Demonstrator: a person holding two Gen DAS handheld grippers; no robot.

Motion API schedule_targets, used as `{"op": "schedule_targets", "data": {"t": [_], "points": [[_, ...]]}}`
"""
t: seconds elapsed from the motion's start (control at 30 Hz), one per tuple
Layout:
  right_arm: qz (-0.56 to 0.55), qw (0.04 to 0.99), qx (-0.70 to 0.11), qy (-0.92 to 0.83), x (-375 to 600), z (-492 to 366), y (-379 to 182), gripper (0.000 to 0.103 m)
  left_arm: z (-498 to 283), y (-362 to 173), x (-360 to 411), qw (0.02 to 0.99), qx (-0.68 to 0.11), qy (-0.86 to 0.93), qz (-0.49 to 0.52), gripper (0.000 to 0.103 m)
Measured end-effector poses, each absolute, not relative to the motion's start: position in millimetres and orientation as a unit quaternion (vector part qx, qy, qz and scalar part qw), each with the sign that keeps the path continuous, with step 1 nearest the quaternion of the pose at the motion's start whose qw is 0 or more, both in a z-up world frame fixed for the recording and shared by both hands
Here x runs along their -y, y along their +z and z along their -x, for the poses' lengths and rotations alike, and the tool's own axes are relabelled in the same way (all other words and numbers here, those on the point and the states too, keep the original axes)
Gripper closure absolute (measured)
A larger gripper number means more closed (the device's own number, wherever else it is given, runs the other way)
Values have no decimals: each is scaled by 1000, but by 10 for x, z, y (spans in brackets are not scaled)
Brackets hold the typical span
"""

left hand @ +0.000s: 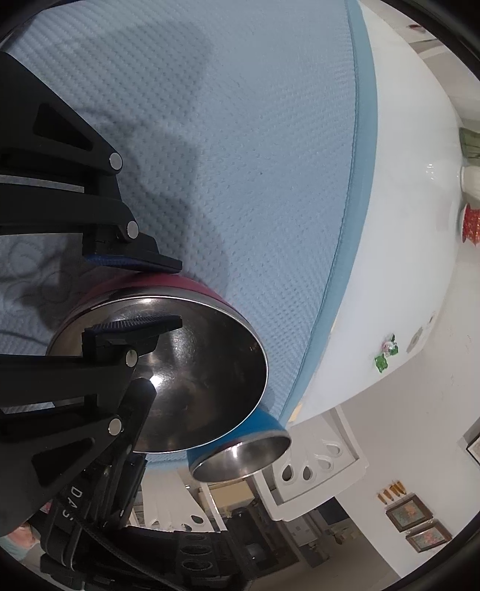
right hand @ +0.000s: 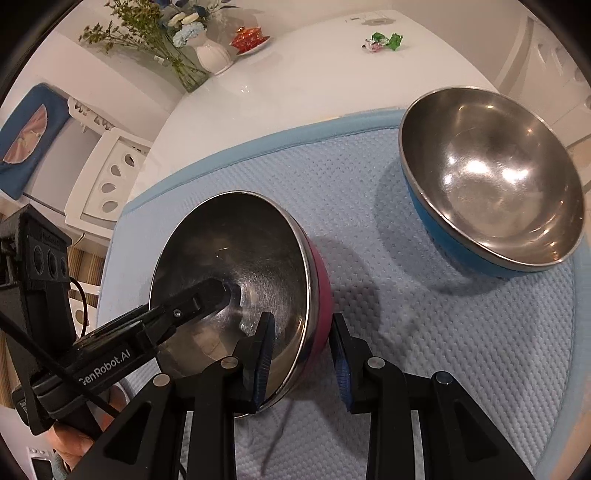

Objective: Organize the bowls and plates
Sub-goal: 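Lift and carry the magenta steel bowl with both grippers over the pink bowl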

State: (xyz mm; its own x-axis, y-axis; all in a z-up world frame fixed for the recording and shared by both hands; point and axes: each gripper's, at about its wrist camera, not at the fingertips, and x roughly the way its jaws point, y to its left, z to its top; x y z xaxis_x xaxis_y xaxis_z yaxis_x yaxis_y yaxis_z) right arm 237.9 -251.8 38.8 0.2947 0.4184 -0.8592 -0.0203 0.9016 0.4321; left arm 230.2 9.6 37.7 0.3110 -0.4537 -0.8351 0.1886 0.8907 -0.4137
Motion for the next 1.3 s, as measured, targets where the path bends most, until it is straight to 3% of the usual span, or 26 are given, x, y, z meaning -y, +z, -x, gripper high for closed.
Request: {"op": "schedule_targets", "data": {"t": [0.83,1.3], "points": [[-162,818,-528,159,2252,-1548,1329,74,-1422,1420,-206,856,-459,-210,116,83],[-227,757,-585,181,2223,-955,1291,74,-755,1715,-320,869,-430,-199,141,83]]}}
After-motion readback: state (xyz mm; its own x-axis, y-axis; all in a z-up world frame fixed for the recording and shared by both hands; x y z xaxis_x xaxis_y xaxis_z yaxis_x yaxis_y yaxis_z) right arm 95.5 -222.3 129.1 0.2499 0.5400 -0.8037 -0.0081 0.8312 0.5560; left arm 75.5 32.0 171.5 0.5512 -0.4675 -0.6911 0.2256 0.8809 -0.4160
